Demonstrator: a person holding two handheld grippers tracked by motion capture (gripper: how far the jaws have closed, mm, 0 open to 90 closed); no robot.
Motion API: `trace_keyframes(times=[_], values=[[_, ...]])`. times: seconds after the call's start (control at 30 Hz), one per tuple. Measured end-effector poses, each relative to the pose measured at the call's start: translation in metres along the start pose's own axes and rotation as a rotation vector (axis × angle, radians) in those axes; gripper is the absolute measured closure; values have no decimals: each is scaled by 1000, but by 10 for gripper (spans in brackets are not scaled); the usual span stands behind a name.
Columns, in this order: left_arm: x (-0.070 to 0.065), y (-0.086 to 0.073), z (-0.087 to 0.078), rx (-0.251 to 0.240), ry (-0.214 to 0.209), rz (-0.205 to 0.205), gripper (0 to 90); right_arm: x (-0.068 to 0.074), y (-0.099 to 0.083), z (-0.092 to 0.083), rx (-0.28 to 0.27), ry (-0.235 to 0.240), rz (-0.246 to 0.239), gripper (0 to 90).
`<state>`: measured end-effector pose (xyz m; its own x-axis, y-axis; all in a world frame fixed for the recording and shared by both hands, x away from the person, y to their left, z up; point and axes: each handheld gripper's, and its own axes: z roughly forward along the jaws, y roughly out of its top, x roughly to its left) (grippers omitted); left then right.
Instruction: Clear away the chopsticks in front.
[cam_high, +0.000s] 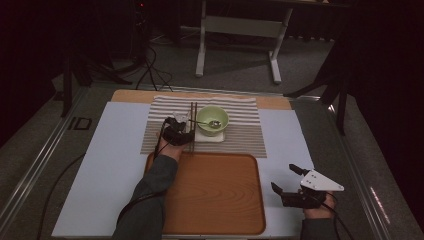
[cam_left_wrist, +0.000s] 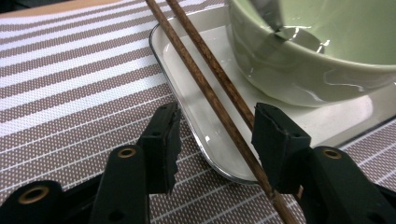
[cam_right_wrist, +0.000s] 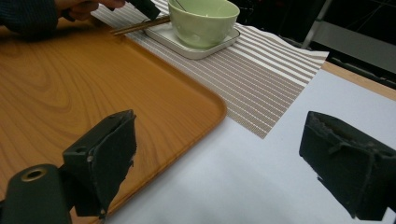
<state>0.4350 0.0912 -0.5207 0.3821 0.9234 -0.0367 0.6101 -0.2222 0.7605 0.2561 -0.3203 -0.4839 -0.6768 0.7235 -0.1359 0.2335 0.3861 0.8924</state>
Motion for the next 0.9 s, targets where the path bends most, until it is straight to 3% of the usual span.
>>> trace_keyframes(times=[0.2, 0.33, 0.57, 0.9], values=[[-1, 3, 4, 14, 4, -7, 613, 0, 0, 0, 1, 0, 1, 106], [-2, 4, 6, 19, 33, -28, 668, -1, 0, 0, -3, 0, 1, 105], [1, 4, 8, 35, 33, -44, 734, -1, -1, 0, 2, 3, 2, 106], [5, 7, 10, 45, 54, -119, 823, -1, -1, 0, 0, 3, 4, 106]])
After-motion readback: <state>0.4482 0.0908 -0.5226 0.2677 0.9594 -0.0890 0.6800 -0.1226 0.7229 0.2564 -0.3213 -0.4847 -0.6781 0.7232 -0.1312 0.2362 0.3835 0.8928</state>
